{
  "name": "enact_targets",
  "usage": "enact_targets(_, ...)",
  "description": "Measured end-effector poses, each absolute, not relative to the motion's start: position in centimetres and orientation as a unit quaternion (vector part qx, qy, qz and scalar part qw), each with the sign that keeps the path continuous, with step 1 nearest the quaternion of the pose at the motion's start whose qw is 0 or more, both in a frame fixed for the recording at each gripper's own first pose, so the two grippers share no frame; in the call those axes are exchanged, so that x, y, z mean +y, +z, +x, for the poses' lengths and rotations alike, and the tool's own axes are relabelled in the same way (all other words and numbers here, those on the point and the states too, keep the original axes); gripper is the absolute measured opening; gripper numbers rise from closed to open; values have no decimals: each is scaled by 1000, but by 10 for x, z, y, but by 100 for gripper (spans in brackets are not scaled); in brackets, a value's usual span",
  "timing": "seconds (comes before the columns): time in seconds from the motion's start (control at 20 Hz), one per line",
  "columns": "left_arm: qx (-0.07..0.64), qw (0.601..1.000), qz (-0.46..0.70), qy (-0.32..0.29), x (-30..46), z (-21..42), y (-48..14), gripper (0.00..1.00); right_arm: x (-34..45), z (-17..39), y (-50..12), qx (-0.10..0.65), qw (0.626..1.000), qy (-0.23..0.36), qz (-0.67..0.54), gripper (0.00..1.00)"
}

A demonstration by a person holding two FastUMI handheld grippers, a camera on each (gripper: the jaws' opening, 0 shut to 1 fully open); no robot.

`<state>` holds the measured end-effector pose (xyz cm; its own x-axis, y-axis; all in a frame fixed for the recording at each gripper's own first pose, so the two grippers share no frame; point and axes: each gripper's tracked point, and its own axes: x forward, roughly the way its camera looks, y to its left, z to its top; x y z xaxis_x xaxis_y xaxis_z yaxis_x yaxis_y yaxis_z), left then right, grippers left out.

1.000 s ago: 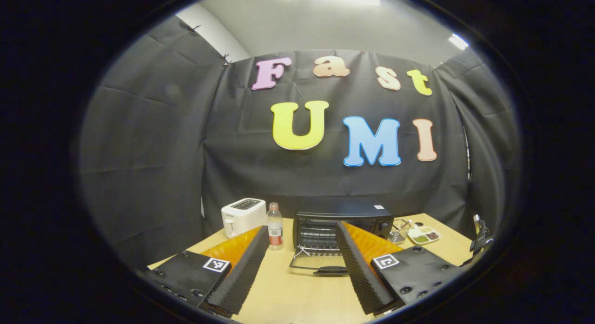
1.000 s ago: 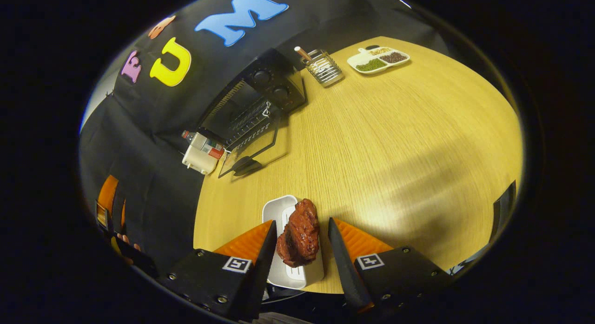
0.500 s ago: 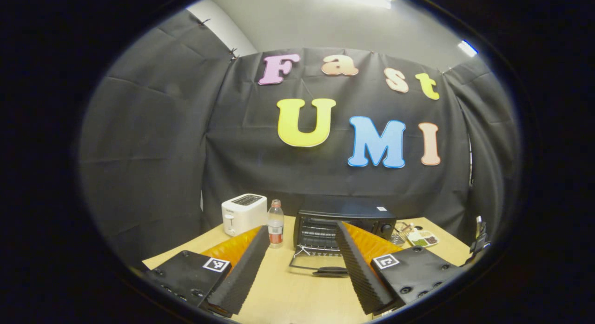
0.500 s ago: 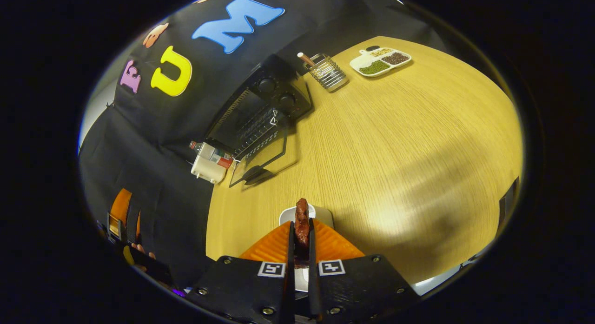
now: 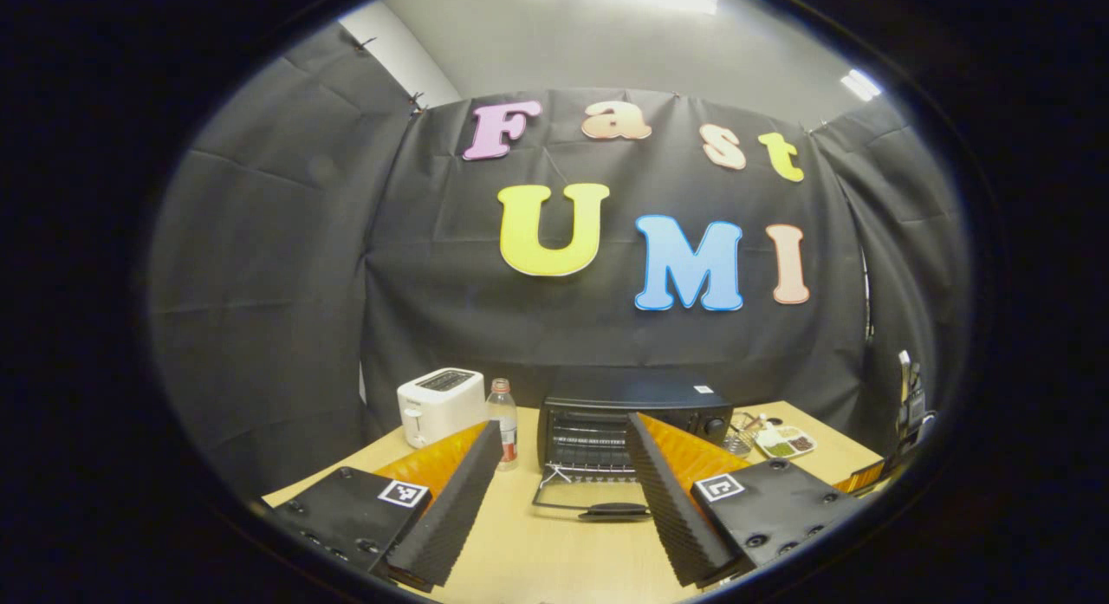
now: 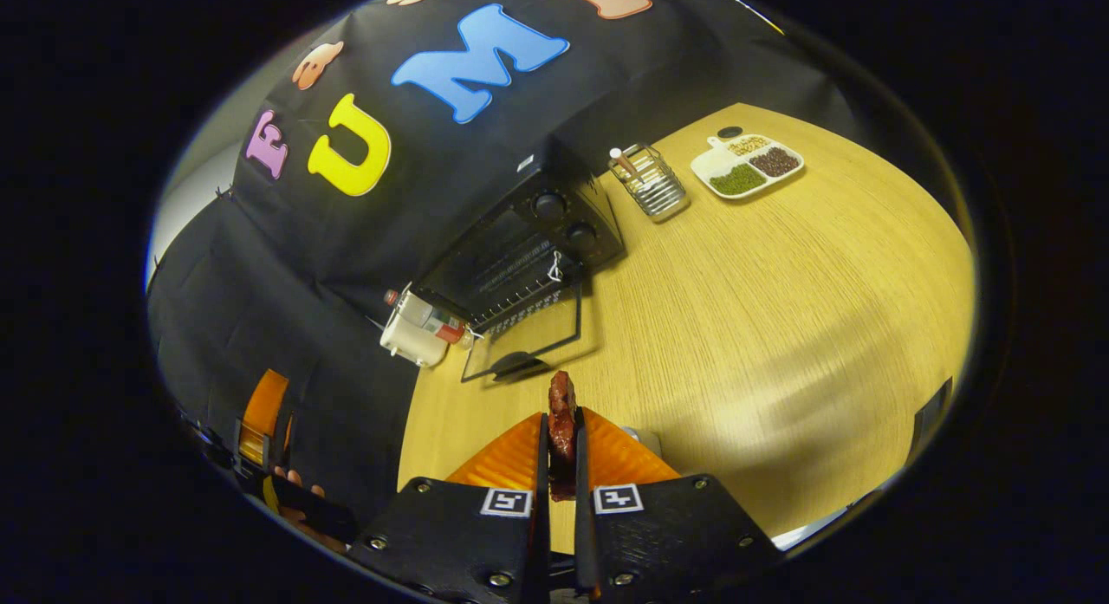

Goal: Open the electric oven with the left hand, put the food in, and close the electric oven.

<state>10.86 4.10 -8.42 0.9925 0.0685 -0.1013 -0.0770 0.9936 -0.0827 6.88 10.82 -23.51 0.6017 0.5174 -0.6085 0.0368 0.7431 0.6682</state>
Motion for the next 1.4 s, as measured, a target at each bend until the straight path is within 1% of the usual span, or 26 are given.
enact_targets(0.2, 50, 997, -43, 29, 49, 119, -86, 100, 133, 97, -219, 397, 835, 153, 349, 12)
enact_targets(0.25, 51, 997, -43, 28, 52, 120, -85, 96, 138, 104, -215, 392, 835, 154, 354, 12)
enact_targets(0.35, 50, 997, -42, 28, 59, 124, -84, 96, 151, 116, -212, 383, 837, 157, 358, 12)
enact_targets(0.4, 51, 998, -40, 28, 63, 127, -85, 100, 157, 122, -211, 379, 839, 160, 356, 12)
enact_targets(0.6, 55, 997, -37, 28, 77, 138, -90, 100, 182, 147, -207, 365, 843, 168, 358, 12)
enact_targets(0.75, 61, 997, -40, 28, 86, 146, -93, 100, 197, 170, -210, 354, 844, 161, 369, 12)
enact_targets(0.8, 62, 997, -38, 28, 89, 149, -94, 96, 201, 177, -212, 353, 845, 158, 369, 12)
enact_targets(0.85, 64, 997, -35, 29, 93, 153, -97, 96, 207, 184, -215, 351, 846, 156, 370, 12)
enact_targets(1.2, 79, 996, -28, 31, 112, 174, -107, 96, 235, 242, -237, 329, 844, 138, 401, 12)
enact_targets(1.3, 86, 995, -33, 32, 117, 179, -110, 93, 244, 259, -244, 323, 844, 133, 406, 12)
enact_targets(1.35, 89, 995, -34, 34, 119, 181, -111, 96, 249, 266, -248, 321, 843, 132, 410, 12)
enact_targets(1.4, 91, 995, -32, 34, 122, 181, -113, 96, 253, 274, -252, 317, 843, 131, 415, 12)
